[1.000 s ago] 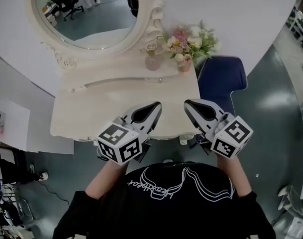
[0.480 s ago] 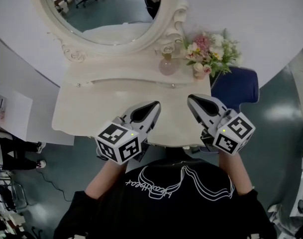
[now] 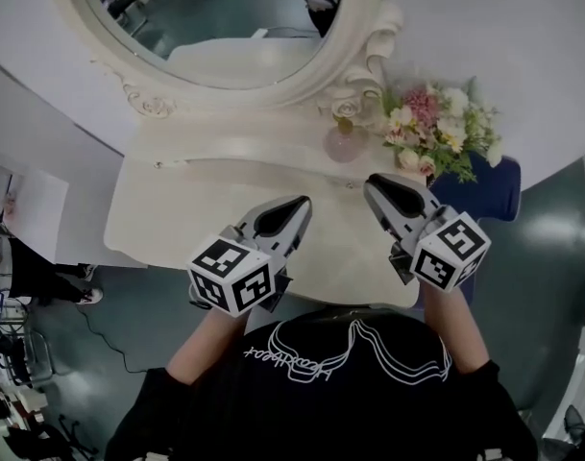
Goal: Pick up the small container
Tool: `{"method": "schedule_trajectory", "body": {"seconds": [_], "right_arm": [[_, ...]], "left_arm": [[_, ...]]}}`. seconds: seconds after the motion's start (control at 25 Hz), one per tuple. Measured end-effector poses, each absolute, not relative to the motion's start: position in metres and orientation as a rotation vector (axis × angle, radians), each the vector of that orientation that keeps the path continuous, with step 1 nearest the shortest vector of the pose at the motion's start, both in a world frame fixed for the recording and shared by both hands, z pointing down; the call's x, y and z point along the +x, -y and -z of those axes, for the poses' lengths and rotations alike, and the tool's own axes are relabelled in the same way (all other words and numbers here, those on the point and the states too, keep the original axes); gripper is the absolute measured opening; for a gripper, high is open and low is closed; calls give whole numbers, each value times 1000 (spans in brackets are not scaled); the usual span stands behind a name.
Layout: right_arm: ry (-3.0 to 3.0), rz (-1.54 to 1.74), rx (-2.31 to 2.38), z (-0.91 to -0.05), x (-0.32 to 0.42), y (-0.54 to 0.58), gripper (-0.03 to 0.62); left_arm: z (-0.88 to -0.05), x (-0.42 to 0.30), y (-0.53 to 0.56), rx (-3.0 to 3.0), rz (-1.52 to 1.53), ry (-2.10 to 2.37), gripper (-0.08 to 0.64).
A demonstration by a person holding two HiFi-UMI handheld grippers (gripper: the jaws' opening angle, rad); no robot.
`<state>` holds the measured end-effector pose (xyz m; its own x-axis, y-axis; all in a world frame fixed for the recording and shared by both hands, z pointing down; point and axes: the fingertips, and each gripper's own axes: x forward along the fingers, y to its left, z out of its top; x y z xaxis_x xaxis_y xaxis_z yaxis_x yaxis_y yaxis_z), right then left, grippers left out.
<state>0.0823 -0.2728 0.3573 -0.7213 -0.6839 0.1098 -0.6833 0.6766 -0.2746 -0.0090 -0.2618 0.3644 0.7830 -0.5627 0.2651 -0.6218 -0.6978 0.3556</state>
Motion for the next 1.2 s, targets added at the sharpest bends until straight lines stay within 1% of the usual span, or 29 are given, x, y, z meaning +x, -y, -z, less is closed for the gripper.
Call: {"method": "schedule_trajectory", "body": {"seconds": [0.2, 0.32, 0.4, 0.52, 0.64, 1.2], "right_arm": [[-2870, 499, -1238, -378, 87, 307, 67], [-2884, 506, -1296, -392, 88, 325, 100], [-2893, 490, -1334, -400, 86, 336, 109], [-2908, 459, -1388, -413, 82, 350, 157], [-2946, 437, -1417, -427, 78, 362, 184], [-2975, 378, -1482, -455, 67, 423, 187]], "left_arm": [[-381, -8, 281, 2503, -208, 898, 2], [-387, -7, 290, 2488, -208, 896, 2], [-391, -7, 294, 2479, -210, 894, 2], [-397, -8, 300, 2463, -214, 896, 2], [-402, -10, 305, 2446, -218, 906, 2], [-427, -30, 322, 2370, -231, 965, 2]]}}
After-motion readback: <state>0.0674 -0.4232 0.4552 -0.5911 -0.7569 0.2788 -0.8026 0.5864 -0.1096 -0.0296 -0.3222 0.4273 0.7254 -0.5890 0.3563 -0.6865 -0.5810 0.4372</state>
